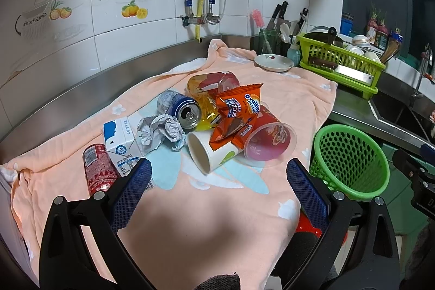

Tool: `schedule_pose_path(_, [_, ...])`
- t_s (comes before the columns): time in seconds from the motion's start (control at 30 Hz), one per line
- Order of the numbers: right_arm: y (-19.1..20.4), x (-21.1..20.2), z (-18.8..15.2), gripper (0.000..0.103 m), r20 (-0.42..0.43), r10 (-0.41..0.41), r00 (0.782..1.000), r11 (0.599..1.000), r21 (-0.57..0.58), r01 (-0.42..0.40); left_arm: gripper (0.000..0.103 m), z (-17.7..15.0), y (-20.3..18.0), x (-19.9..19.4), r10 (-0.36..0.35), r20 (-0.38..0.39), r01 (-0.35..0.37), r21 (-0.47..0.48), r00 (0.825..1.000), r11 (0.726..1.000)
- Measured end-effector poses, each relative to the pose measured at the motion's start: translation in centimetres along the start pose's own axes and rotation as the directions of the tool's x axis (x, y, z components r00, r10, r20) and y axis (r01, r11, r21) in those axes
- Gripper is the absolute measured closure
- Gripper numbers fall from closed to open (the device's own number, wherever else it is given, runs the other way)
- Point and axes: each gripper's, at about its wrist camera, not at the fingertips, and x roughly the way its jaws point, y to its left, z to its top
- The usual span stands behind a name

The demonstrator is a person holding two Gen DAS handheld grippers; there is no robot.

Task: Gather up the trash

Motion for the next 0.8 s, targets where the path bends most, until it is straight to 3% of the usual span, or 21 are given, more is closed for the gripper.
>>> schedule_pose_path(0.8, [-0.24,-0.40,0.16,0.006,0.003,-0.011,1.000,1.000,0.005,0.011,0.005,0.15,-0.31,-0.05,-0.012,0.003,0.012,0.005,1.000,1.000])
